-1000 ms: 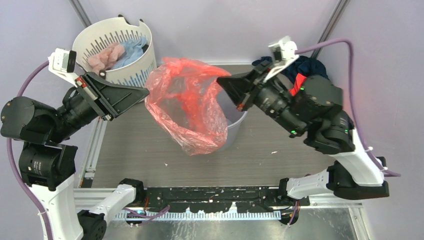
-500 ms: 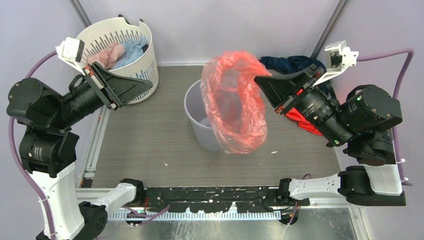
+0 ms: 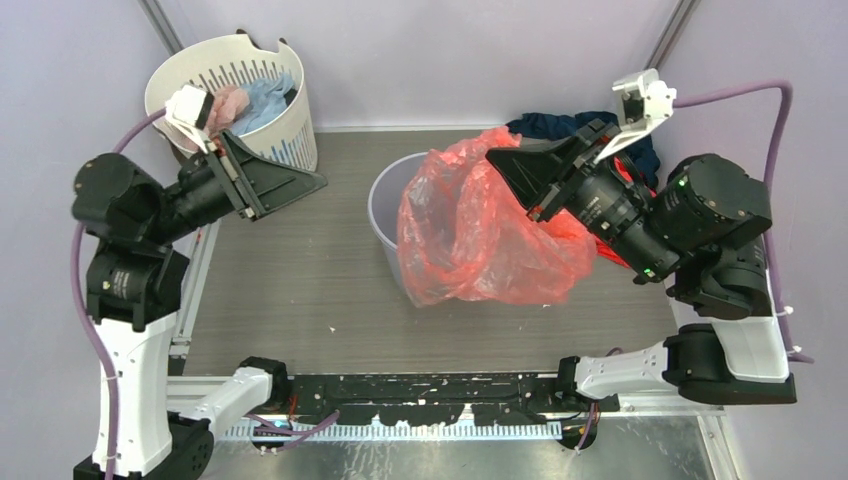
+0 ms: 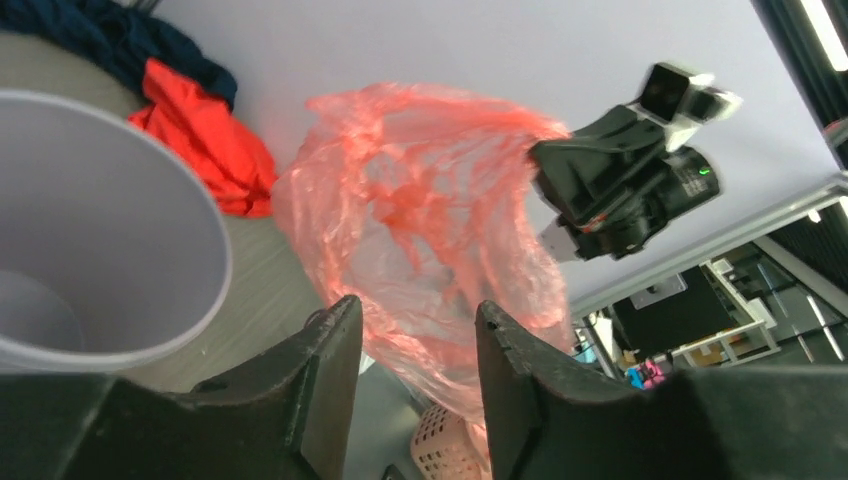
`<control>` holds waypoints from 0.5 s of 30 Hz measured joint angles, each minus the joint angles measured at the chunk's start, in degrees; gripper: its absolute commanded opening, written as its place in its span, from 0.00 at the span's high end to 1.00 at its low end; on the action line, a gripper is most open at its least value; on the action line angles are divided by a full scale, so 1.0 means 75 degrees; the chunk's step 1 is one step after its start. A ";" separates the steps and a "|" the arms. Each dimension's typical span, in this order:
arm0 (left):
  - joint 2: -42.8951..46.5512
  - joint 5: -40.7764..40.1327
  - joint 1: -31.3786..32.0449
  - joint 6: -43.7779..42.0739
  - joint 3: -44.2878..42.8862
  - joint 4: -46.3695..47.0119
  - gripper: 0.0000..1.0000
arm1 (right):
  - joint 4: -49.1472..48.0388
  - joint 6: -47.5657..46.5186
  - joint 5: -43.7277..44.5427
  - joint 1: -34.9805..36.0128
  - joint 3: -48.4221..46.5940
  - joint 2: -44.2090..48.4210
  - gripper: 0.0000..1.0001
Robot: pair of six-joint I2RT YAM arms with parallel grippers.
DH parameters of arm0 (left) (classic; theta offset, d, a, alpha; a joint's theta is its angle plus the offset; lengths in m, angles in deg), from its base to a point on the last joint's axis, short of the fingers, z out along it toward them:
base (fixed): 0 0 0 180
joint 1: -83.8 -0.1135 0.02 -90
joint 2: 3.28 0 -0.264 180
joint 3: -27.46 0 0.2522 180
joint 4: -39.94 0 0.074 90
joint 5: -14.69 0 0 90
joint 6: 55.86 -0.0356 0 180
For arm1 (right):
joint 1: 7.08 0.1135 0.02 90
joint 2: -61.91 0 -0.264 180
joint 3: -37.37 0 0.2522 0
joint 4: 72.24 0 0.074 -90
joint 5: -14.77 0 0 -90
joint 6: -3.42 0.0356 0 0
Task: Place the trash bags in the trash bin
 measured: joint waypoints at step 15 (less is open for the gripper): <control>0.0353 0.0079 0.0067 -0.0259 0.1606 0.0096 0.11 | 0.0020 -0.0009 -0.0501 0.0000 -0.0863 -0.1539 0.98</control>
